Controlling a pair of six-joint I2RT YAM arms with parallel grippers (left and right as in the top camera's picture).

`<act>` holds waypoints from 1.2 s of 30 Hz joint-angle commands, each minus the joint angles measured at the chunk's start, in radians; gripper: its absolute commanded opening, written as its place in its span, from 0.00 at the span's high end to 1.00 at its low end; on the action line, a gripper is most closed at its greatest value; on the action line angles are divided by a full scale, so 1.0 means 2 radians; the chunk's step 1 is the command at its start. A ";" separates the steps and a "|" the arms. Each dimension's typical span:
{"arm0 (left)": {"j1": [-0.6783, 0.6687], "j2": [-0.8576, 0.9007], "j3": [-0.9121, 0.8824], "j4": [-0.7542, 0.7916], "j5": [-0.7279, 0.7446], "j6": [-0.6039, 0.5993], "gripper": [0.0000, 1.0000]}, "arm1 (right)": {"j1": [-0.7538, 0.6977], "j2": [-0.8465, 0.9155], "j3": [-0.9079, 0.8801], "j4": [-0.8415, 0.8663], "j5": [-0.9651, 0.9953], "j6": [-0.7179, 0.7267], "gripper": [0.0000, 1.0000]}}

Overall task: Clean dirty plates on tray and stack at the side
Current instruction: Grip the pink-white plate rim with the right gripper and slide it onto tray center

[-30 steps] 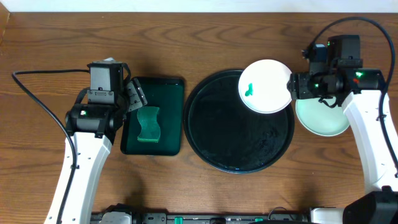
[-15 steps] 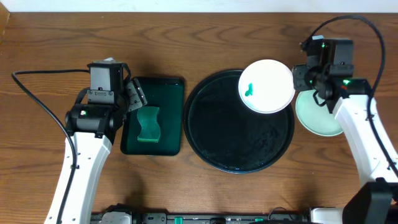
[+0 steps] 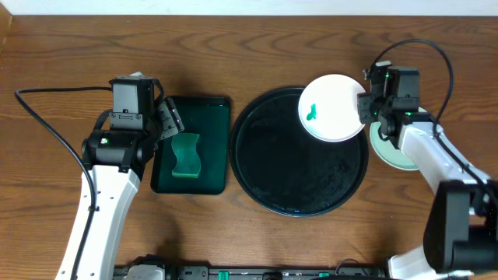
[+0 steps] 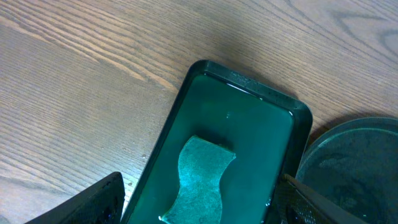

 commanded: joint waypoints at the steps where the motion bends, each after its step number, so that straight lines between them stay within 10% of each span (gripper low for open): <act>1: -0.003 0.001 0.005 0.000 -0.006 -0.001 0.22 | -0.003 0.025 -0.004 0.006 0.011 -0.007 0.53; 7: -0.003 0.001 0.005 0.000 -0.006 -0.001 0.22 | -0.003 0.032 -0.004 0.011 0.010 -0.006 0.99; 27: -0.003 0.001 0.005 0.000 -0.006 -0.001 0.22 | 0.052 -0.076 -0.008 -0.190 -0.078 0.225 0.99; 36: -0.003 0.001 0.005 0.000 -0.006 -0.001 0.22 | 0.070 -0.073 -0.074 -0.120 -0.076 0.311 0.99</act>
